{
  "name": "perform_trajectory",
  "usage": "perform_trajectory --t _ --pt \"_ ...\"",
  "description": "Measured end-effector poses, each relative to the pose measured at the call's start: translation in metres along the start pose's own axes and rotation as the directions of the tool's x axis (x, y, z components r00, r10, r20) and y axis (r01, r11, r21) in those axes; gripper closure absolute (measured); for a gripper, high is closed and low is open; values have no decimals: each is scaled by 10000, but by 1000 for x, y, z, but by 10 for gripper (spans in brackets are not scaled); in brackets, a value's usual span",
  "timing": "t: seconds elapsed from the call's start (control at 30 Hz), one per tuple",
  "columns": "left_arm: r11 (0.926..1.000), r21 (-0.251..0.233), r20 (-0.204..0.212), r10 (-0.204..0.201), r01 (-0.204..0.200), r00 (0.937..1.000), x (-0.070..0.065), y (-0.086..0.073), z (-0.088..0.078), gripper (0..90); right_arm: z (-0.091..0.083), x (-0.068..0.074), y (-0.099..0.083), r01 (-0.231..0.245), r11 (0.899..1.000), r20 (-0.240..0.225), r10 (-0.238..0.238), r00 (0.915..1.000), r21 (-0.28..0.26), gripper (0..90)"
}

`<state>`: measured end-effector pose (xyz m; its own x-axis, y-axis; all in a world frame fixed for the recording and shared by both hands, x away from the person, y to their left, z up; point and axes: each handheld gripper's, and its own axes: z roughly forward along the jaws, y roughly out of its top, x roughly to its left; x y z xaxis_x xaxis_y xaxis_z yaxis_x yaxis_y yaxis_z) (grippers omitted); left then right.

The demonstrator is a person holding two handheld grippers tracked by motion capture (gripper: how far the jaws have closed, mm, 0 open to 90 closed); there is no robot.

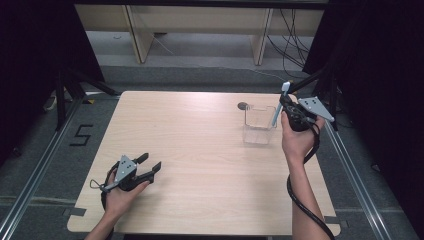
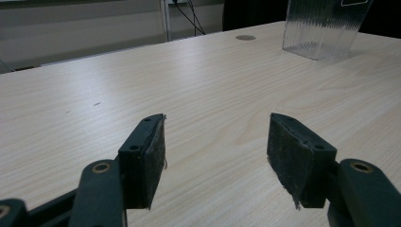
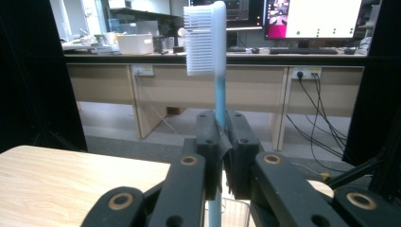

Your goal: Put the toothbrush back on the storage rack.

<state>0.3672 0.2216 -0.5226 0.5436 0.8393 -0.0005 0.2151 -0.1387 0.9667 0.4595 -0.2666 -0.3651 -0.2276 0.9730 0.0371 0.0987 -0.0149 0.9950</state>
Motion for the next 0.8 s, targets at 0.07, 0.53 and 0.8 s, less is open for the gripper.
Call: perform_trajectory --t 0.07,0.53,0.8 --pt "10000 -2 3 5 -5 10000 0 0 0 374 1 -1 0 0 10000 -20 0 10000 60 859" --pt "10000 12 5 4 -4 10000 0 0 0 374 6 -5 -4 -36 10000 136 35 9999 73 859" --pt "10000 14 9 7 -7 10000 0 0 0 374 6 -7 -9 -29 9998 162 26 9999 181 858"
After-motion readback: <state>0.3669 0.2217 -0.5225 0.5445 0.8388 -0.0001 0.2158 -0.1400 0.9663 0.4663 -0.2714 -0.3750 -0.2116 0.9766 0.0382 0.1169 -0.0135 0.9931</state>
